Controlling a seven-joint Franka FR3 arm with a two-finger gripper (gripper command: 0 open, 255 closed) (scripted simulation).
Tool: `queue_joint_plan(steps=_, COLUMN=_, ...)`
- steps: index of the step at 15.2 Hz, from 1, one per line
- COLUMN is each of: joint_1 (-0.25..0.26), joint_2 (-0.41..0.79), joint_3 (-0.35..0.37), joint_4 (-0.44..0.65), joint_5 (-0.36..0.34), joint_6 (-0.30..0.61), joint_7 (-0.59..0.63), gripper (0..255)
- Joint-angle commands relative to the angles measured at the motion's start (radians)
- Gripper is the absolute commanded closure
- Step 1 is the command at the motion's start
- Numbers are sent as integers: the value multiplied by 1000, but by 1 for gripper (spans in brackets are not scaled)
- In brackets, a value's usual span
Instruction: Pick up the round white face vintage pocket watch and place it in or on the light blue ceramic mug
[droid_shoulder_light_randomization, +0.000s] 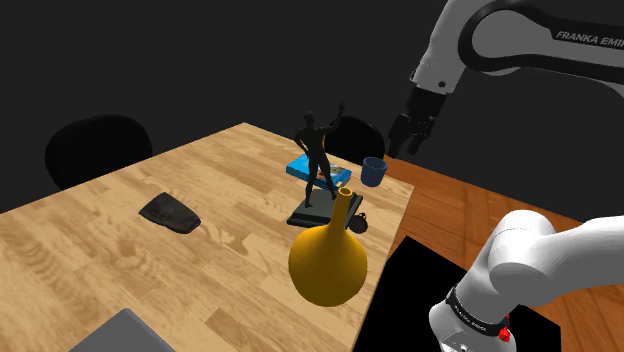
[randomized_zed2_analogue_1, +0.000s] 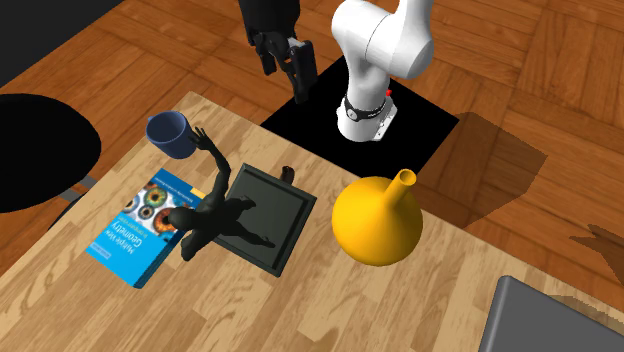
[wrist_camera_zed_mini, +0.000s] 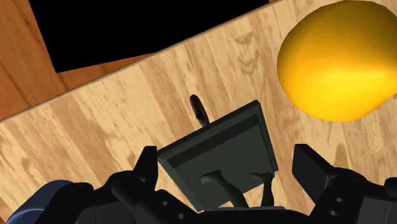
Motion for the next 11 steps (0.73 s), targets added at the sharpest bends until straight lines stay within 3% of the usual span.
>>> queue_joint_plan(steps=1, joint_1=0, joint_2=0, joint_3=0, joint_4=0, joint_5=0, joint_6=0, joint_7=0, gripper=0)
queue_joint_plan(steps=11, joint_1=63, joint_2=16, joint_3=-37, joint_4=-329, joint_5=-47, joint_6=367, joint_7=-230, gripper=0)
